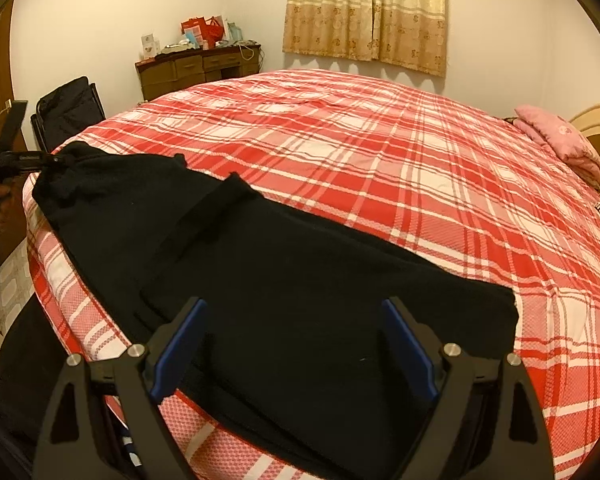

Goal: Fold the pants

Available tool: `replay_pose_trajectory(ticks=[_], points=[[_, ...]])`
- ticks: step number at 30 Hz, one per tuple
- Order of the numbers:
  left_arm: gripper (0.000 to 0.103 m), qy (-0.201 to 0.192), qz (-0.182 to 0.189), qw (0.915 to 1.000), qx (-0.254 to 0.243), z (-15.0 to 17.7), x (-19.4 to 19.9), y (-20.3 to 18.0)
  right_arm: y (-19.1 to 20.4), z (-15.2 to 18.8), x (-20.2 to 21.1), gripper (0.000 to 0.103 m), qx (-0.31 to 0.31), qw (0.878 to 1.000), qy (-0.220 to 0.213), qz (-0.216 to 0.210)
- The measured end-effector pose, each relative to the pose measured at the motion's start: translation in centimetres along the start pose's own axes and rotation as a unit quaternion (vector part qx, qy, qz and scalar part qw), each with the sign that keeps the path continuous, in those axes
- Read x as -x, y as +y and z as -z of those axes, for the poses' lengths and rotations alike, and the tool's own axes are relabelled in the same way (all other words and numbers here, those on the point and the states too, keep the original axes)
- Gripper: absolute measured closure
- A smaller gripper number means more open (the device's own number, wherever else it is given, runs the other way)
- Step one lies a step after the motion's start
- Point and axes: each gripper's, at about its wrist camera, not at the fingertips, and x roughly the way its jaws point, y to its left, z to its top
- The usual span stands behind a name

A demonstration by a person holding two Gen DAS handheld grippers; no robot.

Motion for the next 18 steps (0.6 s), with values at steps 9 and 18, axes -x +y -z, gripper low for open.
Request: replay_pose_trajectory(ticks=[9,18], points=[[0.092,-0.017,0.032,0.9988,0.033,-0.9,2.8,-2.5,0.2,0.1,0.0,0.012,0.002,1.000,0.000,0.004],[0.093,-0.034,0.102,0.9930,0.047,-1.0,4.9,-7.1,-0.1,0.0,0.3,0.012,-0.002,1.000,-0.006,0.006]])
